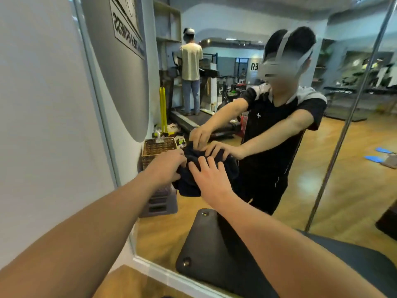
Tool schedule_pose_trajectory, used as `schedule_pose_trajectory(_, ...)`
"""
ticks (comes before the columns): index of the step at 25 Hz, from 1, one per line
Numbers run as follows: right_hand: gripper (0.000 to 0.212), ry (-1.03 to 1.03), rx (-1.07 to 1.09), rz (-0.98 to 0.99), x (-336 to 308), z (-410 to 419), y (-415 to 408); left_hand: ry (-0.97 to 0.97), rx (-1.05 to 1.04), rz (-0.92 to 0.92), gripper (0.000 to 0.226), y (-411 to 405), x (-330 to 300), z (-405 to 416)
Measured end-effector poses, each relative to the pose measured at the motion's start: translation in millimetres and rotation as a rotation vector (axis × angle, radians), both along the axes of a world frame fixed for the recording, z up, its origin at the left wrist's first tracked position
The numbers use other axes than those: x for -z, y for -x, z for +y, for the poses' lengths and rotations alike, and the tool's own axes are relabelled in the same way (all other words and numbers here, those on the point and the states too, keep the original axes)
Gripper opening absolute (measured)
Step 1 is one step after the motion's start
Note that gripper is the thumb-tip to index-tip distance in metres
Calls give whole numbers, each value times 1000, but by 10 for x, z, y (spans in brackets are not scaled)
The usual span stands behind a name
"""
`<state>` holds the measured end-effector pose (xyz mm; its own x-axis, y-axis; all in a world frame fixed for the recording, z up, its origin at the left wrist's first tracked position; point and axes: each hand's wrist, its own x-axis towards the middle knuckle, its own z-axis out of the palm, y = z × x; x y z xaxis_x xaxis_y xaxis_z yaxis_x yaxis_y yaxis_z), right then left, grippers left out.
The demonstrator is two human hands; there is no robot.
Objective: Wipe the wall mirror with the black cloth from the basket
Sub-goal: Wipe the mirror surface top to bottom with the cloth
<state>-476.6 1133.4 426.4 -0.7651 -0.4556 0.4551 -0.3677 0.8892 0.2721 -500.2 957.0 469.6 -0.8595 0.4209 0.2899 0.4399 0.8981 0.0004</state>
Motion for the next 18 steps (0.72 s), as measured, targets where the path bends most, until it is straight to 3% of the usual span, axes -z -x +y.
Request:
schedule_pose_trajectory(3,84,-37,-28,90,-811,143,-138,-75,-30,115,14,-262,-755,138)
schedule_pose_trajectory(6,85,-70,-40,123,-1284,32,-234,-118,-88,195,12,-408,-1118,51)
schedule_pose_trajectory(14,89,-76,-32,188,-1563,-603,-170,-81,-186,260,20,-482,-1440,-482)
schedule_pose_trajectory(18,90,-142,20,360,-2313,-714,-60,-75,-59,401,20,-263,-2200,-722)
